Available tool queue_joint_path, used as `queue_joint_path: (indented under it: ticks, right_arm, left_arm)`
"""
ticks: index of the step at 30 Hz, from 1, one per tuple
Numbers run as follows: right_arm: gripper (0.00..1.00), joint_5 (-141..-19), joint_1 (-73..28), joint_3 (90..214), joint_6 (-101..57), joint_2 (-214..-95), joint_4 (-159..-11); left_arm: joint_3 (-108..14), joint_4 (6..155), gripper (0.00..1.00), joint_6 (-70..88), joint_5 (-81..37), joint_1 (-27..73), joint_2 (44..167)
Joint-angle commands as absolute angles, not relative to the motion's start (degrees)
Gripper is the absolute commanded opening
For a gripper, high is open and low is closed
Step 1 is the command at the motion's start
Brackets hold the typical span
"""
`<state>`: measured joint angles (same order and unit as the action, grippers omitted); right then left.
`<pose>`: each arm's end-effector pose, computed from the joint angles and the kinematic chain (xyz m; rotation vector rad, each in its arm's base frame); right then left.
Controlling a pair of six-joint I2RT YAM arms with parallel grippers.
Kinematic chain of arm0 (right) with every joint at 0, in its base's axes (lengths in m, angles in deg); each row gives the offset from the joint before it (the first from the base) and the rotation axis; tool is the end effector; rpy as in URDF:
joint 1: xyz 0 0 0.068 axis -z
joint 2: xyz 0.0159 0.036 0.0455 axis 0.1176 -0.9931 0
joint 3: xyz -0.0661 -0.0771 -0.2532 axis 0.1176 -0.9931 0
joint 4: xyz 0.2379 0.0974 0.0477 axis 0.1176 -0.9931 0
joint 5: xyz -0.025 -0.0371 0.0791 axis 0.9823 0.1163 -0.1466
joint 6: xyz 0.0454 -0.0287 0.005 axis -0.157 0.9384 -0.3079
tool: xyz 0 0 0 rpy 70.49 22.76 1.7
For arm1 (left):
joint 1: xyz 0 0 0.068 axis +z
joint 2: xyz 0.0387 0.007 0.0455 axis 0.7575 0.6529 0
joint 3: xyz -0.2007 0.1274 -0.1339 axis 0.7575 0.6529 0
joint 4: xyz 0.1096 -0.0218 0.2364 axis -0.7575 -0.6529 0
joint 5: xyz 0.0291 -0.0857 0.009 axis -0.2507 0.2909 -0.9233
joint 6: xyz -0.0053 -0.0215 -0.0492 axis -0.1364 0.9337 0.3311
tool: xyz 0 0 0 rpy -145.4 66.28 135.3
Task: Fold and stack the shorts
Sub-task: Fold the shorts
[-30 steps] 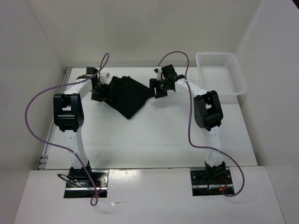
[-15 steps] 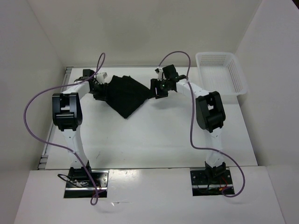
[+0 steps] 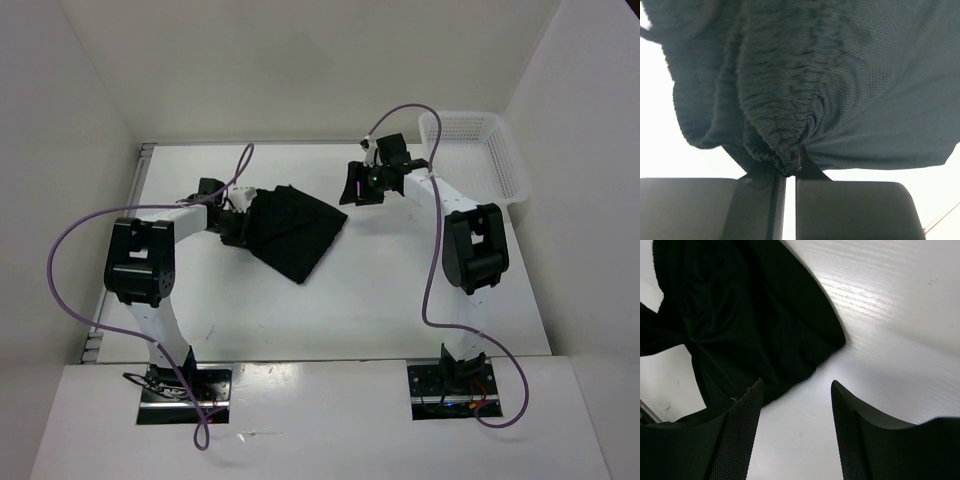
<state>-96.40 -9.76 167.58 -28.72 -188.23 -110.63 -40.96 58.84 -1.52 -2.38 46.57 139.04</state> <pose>0.4249 0.1413 0.2295 -0.2598 2.4624 0.7536 0.3743 -0.0343 0.1504 0.2092 2.5864 -0.6650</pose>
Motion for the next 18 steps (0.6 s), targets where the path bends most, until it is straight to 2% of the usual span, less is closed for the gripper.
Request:
queue_joint_path:
  ticks: [1,4,6,7,8,11,12,15,18]
  right_arm:
    - [0.62,-96.38,-9.95,165.81,-27.97,-184.12,-110.1]
    - [0.6,-96.38,-9.95,164.41,-27.44,-182.72,-110.71]
    - [0.6,-96.38,-9.95,162.48,-25.52,-180.97,-111.41]
    - [0.6,-96.38,-9.95,160.47,-24.9,-180.18,-111.42]
    - [0.6,-96.91,-9.95,159.14,-24.89,-179.3,-112.03]
    - [0.6,-94.38,-9.95,153.86,-24.36,-176.74,-112.03]
    - [0.6,-93.58,-9.95,153.07,-24.89,-175.87,-112.03]
    - [0.62,-92.25,-9.95,152.45,-25.42,-175.33,-112.03]
    - [0.65,-94.79,-9.95,152.45,-27.86,-176.03,-112.03]
  left_arm:
    - [-37.77,59.76,0.0,-2.12,-2.38,44.42,139.09]
    - [-37.24,63.0,0.01,-2.12,-0.36,42.48,141.11]
    - [-37.23,65.55,0.09,-2.12,4.38,42.48,142.52]
    - [-37.23,66.08,0.17,-2.12,5.61,42.48,142.53]
    - [-37.23,66.09,0.39,-2.12,6.4,42.48,142.53]
    - [-37.84,63.64,0.56,-2.12,5.55,42.48,142.53]
    - [-38.46,62.23,0.67,-2.12,4.4,42.48,142.53]
    - [-42.85,55.82,0.89,-2.12,0.35,43.26,143.14]
    - [-46.54,50.81,1.0,-2.12,0.96,46.77,143.14]
